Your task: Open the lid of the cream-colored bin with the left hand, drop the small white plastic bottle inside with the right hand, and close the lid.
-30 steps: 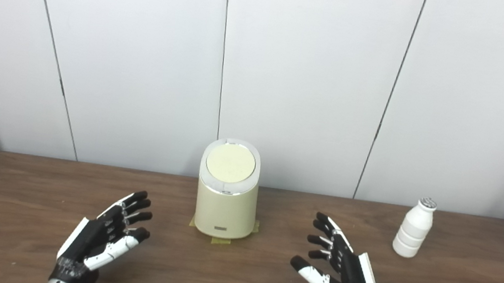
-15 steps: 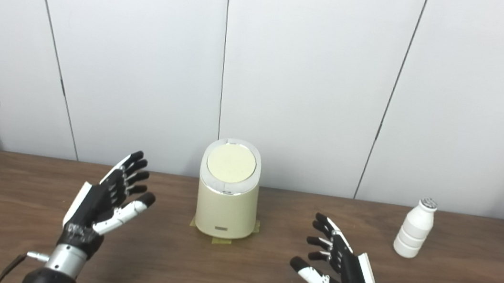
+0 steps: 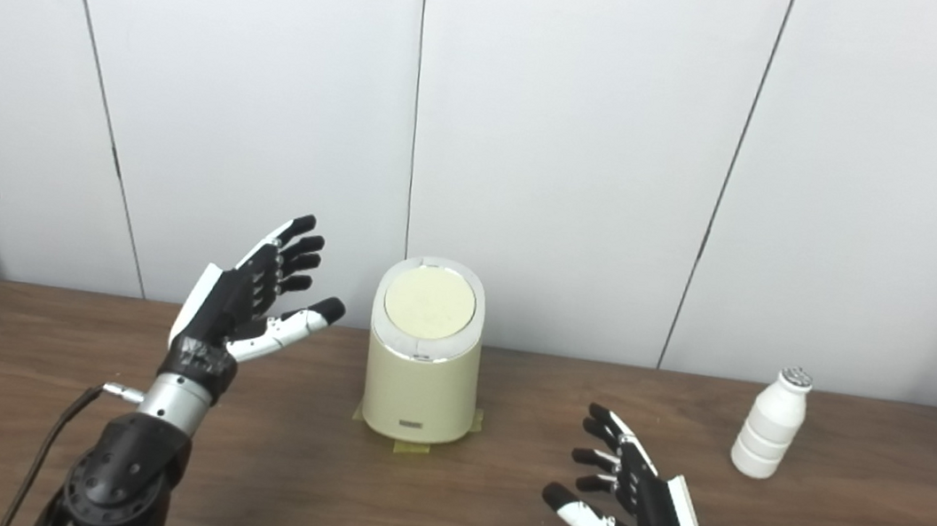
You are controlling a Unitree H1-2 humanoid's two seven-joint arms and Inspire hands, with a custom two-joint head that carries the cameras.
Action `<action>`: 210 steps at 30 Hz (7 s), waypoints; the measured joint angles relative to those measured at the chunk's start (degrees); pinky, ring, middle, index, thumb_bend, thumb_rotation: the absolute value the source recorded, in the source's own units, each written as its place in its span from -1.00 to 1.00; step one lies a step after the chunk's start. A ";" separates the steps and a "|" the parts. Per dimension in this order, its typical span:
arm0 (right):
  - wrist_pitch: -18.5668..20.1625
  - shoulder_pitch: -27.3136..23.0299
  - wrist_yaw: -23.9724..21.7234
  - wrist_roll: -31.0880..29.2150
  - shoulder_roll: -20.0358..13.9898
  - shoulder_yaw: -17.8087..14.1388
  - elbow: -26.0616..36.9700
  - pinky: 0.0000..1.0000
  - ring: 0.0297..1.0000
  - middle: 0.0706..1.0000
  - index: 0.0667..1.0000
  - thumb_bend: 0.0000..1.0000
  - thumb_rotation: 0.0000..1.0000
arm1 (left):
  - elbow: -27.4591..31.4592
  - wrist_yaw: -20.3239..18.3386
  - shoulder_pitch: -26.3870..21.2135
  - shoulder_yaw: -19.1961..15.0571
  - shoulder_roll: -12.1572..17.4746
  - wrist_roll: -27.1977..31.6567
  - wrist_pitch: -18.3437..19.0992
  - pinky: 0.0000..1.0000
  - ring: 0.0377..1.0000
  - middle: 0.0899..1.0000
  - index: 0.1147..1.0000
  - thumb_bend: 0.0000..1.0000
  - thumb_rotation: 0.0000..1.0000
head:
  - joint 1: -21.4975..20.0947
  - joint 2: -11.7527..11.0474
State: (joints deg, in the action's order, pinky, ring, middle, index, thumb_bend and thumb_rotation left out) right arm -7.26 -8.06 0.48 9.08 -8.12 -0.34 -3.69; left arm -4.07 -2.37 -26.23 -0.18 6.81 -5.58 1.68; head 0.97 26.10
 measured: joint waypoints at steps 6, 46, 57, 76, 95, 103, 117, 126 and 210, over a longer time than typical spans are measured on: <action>-0.04 0.08 0.01 -0.01 0.04 0.09 0.03 0.27 0.50 0.70 0.72 0.42 0.15 | -5.04 0.67 -5.05 2.17 -0.31 -4.07 0.84 0.95 0.96 0.89 0.95 0.64 -0.34 | -0.26 -0.18; 0.06 0.57 0.43 1.39 3.27 0.63 3.07 0.21 0.49 0.70 0.70 0.40 0.15 | -24.10 10.67 -18.68 13.84 0.98 -25.08 -0.61 1.00 1.00 1.00 1.00 0.90 -0.58 | -2.55 -0.18; 0.10 0.60 0.68 1.99 3.37 0.81 3.56 0.22 0.50 0.72 0.73 0.37 0.18 | -27.03 12.23 -19.14 16.40 1.16 -29.12 -0.31 1.00 1.00 1.00 1.00 0.92 -0.62 | -2.99 0.09; 0.23 0.87 0.68 1.93 3.42 0.84 4.31 0.21 0.49 0.70 0.72 0.42 0.17 | -29.30 16.47 -20.02 21.76 3.13 -36.37 1.43 0.93 1.00 1.00 1.00 0.75 -0.92 | -2.82 0.79; 0.28 0.97 0.66 1.99 3.34 0.94 4.39 0.21 0.47 0.68 0.69 0.47 0.19 | -24.69 12.28 -17.17 16.88 3.61 -28.41 -0.26 0.81 1.00 1.00 1.00 0.83 -0.42 | -2.64 0.53; 0.28 0.98 0.65 2.57 3.31 1.23 4.38 0.22 0.47 0.68 0.70 0.44 0.20 | -18.66 9.55 -15.89 11.84 2.24 -19.87 -3.22 0.79 1.00 1.00 1.00 0.79 -0.39 | -2.37 0.61; 0.25 1.06 0.44 1.31 2.68 0.37 4.37 0.23 0.50 0.71 0.73 0.39 0.17 | 0.20 0.49 -4.40 3.38 0.99 -3.83 3.41 0.37 0.61 0.66 0.77 0.55 -0.50 | -2.20 1.14; 0.19 1.02 0.38 1.15 1.78 0.21 4.06 0.24 0.49 0.70 0.72 0.40 0.17 | 6.25 2.29 4.21 -0.44 -0.39 -1.08 4.25 0.22 0.32 0.41 0.61 0.63 -0.37 | -1.93 1.32; 9.16 -11.20 12.02 3.29 -12.69 -14.63 -15.95 0.44 0.65 0.77 0.79 0.69 -0.69 | 2.74 -0.59 15.50 -5.87 3.64 6.35 -0.76 0.33 0.49 0.54 0.64 0.28 -0.99 | -28.21 -4.31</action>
State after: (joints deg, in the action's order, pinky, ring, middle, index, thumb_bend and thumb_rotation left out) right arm 1.89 -19.26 12.50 12.38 -20.80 -14.97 -19.65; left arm -1.33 -2.96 -10.73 -6.05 10.45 0.77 0.92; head -27.25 21.80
